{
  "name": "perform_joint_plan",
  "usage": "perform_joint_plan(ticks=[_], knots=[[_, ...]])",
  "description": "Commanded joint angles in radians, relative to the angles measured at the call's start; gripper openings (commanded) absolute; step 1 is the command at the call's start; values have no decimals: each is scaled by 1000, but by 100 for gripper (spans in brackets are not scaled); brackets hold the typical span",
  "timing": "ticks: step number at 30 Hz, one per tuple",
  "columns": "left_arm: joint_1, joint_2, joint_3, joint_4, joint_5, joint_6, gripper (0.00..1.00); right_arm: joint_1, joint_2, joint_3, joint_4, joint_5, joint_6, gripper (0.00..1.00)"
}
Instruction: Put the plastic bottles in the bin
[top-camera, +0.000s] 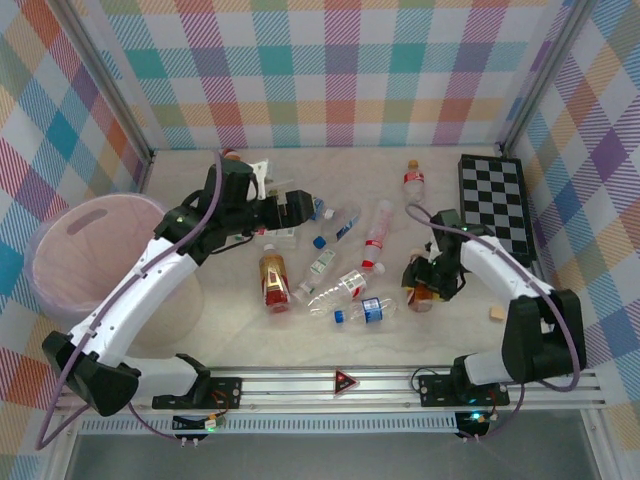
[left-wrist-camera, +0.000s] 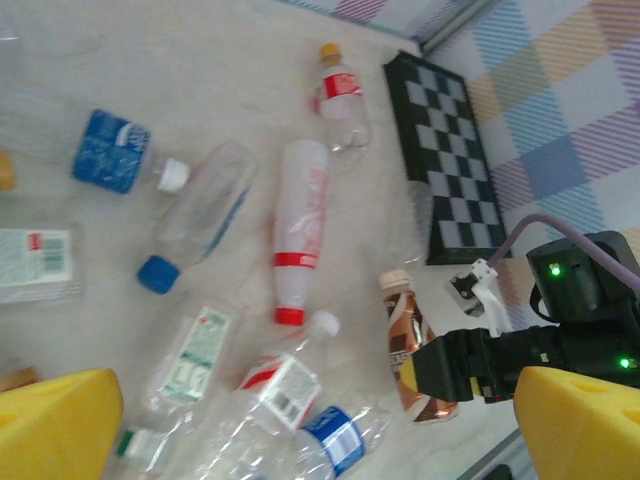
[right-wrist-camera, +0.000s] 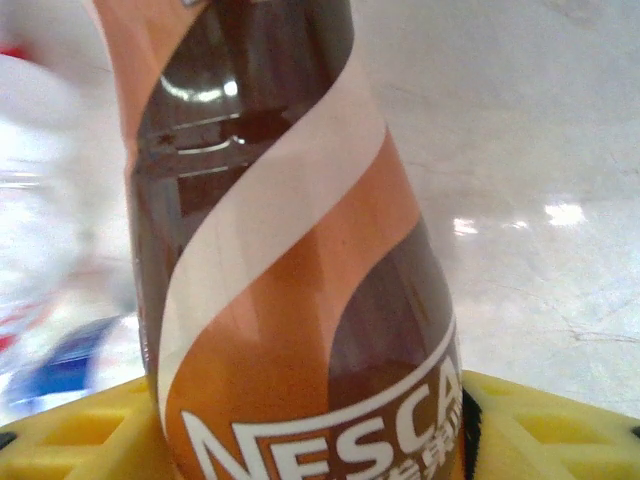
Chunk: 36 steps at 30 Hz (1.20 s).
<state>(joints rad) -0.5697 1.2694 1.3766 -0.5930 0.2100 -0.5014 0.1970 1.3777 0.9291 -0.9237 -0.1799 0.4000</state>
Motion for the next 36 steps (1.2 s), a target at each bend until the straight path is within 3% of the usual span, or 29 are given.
perform_joint_plan(ticks=[1, 8, 18, 26, 29, 35, 36], knots=[[-27, 29, -23, 150, 70, -73, 100, 9, -76, 99, 20, -134, -45, 62], [-67, 124, -35, 348, 202, -185, 100, 149, -117, 255, 210, -298, -93, 59], [-104, 176, -87, 515, 191, -282, 97, 347, -82, 281, 449, -425, -67, 59], [-104, 175, -102, 539, 185, -299, 68, 372, -67, 284, 494, -393, -47, 58], [-103, 169, -98, 523, 171, -292, 61, 372, -59, 287, 495, -394, -48, 59], [-104, 162, -75, 478, 134, -265, 54, 372, -56, 303, 473, -381, -58, 74], [-103, 163, -67, 462, 121, -253, 54, 372, -53, 315, 454, -379, -58, 84]])
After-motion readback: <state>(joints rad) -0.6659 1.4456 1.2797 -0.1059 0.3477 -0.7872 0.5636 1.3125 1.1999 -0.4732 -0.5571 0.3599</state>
